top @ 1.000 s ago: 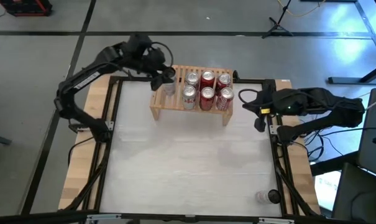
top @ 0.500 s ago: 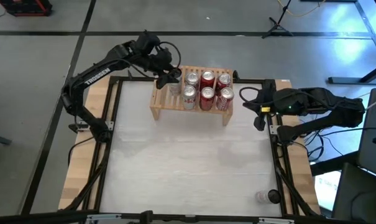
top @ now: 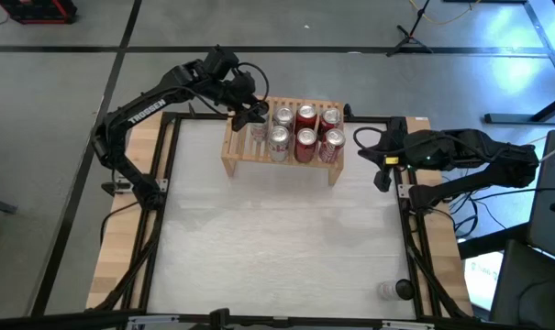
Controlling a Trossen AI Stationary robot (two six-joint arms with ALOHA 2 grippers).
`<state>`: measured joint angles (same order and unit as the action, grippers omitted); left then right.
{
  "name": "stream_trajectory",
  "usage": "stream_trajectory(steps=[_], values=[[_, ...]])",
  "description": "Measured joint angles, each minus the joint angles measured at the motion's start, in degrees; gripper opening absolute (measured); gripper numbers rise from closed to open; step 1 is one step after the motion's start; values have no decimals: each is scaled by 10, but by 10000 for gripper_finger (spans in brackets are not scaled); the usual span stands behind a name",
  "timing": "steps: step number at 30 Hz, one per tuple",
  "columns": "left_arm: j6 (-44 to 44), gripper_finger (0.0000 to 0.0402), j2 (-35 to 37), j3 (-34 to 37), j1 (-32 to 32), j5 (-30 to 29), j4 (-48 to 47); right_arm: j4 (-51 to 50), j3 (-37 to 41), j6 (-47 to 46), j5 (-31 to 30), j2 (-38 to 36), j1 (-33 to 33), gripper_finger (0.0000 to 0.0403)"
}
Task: Place canned beverage on shelf
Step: Put the top white and pink soda can on the shelf
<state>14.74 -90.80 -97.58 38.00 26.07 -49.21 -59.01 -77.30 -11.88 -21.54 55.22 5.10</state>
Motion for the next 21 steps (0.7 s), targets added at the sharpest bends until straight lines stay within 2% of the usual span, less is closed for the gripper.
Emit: stream_trajectory(steps=[7, 13, 21], values=[[0, 240, 0, 0, 0, -5, 0, 10, 0, 1, -1, 0, 0, 12], [6, 240, 0, 0, -2, -59, 0, 10, 0, 1, 0, 0, 0, 12], [10, 268, 0, 0, -3, -29, -15, 10, 0, 2, 0, 0, 0, 12]])
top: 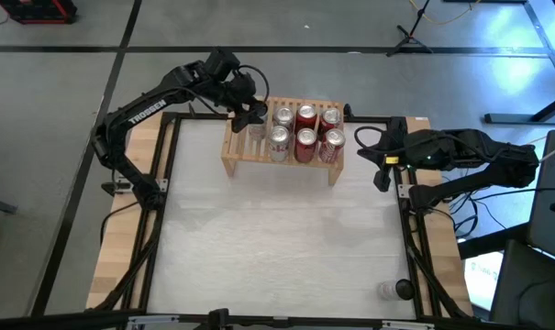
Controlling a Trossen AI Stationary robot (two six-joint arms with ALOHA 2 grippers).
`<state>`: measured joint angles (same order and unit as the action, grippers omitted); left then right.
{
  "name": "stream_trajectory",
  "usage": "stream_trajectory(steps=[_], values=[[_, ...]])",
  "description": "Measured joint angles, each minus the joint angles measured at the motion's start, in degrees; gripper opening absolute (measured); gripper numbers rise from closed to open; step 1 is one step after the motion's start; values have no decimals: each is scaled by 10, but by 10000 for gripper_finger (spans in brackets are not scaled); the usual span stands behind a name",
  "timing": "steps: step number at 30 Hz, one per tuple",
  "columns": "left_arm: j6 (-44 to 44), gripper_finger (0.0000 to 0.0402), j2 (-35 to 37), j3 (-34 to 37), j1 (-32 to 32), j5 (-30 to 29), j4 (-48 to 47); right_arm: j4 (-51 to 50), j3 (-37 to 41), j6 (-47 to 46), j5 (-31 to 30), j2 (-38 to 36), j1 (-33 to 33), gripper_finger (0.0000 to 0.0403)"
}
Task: Place canned beverage on shelf
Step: Put the top white and pink soda can on the shelf, then put the white and pink soda can on the shelf aligned with the other white and pink soda can
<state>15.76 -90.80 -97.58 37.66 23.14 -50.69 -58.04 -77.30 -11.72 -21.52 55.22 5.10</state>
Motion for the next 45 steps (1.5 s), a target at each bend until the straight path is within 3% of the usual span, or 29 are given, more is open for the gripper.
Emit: stream_trajectory(steps=[16, 21, 24, 29, 34, 39, 42, 45], values=[[-1, 329, 1, 0, -4, 3, 11, 0, 0, 1, 0, 0, 0, 12], [-2, 331, 8, 0, -4, -43, 13, 0, 0, 1, 0, 0, 0, 12], [4, 332, 21, 0, -9, -75, 29, -2, 0, 1, 0, 0, 1, 12], [24, 332, 60, 0, -9, -76, 68, -17, 0, 1, 1, 0, 1, 12], [-31, 332, 108, -1, -17, -68, 86, -15, 0, 0, 1, 0, 1, 12], [-67, 332, 141, -1, -52, -22, 73, -2, 0, -16, 14, 5, 1, 12], [-96, 332, 152, -1, -95, -17, 60, 24, 0, -13, 68, 9, 1, 12], [-132, 332, 158, -1, -156, -28, 54, 43, 0, -13, 69, 12, 2, 12]])
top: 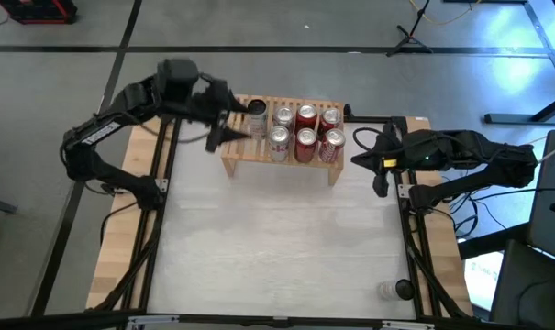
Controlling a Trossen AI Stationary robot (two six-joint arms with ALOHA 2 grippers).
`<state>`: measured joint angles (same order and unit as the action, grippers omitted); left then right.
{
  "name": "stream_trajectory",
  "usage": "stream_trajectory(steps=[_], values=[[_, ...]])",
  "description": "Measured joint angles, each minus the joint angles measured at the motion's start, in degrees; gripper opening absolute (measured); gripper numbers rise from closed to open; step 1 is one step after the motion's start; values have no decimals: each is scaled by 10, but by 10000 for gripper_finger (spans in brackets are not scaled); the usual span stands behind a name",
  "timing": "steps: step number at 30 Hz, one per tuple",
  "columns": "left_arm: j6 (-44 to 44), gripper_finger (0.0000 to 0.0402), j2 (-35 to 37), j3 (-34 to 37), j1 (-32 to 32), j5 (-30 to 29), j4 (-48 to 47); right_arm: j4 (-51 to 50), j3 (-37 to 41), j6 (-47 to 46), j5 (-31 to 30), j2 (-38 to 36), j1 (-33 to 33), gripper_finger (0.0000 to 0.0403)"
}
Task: Place canned beverage on shelf
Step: Put the white and pink soda can on the shelf aligned with the other white and pink soda can
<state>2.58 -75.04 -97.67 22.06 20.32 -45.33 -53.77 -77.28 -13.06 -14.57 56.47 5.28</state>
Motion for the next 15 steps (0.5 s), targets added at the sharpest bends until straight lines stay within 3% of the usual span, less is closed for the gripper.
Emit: stream_trajectory(steps=[3, 6, 11, 15], values=[[-30, 332, 0, 0, -74, -44, -17, 5, 0, -1, 38, 0, 0, 26], [-71, 332, 0, 0, -143, -107, -51, 15, 0, -2, 87, 4, 0, 69], [-135, 332, 0, 22, -251, -197, -66, 56, -6, -2, 181, 26, 0, 182], [-175, 332, 4, 59, -311, -239, -60, 37, -61, -10, 206, 71, 30, 272]])
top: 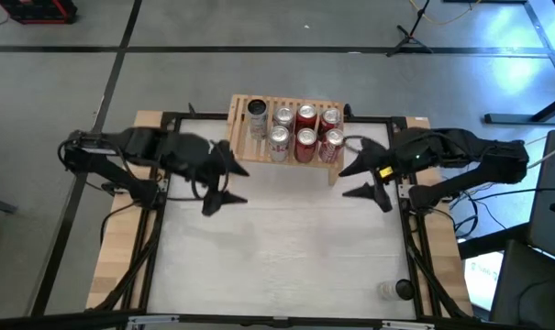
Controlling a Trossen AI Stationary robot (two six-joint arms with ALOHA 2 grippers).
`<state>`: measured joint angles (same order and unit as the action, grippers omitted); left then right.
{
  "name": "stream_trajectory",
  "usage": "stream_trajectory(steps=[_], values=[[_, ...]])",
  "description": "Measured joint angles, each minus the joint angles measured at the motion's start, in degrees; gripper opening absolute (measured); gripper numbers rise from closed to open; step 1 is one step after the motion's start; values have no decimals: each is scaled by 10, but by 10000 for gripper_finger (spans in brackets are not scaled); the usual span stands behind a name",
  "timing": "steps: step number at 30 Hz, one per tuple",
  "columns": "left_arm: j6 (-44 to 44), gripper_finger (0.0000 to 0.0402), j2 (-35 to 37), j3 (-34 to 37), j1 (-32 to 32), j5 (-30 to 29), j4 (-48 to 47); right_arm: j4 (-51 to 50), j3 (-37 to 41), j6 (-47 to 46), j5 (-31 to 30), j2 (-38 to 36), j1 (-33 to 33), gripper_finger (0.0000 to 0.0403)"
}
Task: Place canned beverage on shelf
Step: Put the white and pink soda can on the shelf aligned with the other white and pink soda can
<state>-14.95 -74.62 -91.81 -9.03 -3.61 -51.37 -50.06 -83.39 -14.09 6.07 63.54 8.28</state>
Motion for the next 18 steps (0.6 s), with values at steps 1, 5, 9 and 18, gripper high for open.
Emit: stream_trajectory(steps=[1, 5, 9, 18], values=[[-10, 332, 3, 13, -13, -11, 1, -17, -20, -4, -7, 15, 12, 290], [-39, 332, 10, 74, -50, -22, 34, -127, -109, -43, -41, 85, 61, 334], [-67, 332, 28, 138, -84, -17, 83, -263, -172, -148, -52, 150, 105, 340], [-87, 332, 44, 205, -135, -13, 130, -332, -128, -390, -34, 177, 222, 319]])
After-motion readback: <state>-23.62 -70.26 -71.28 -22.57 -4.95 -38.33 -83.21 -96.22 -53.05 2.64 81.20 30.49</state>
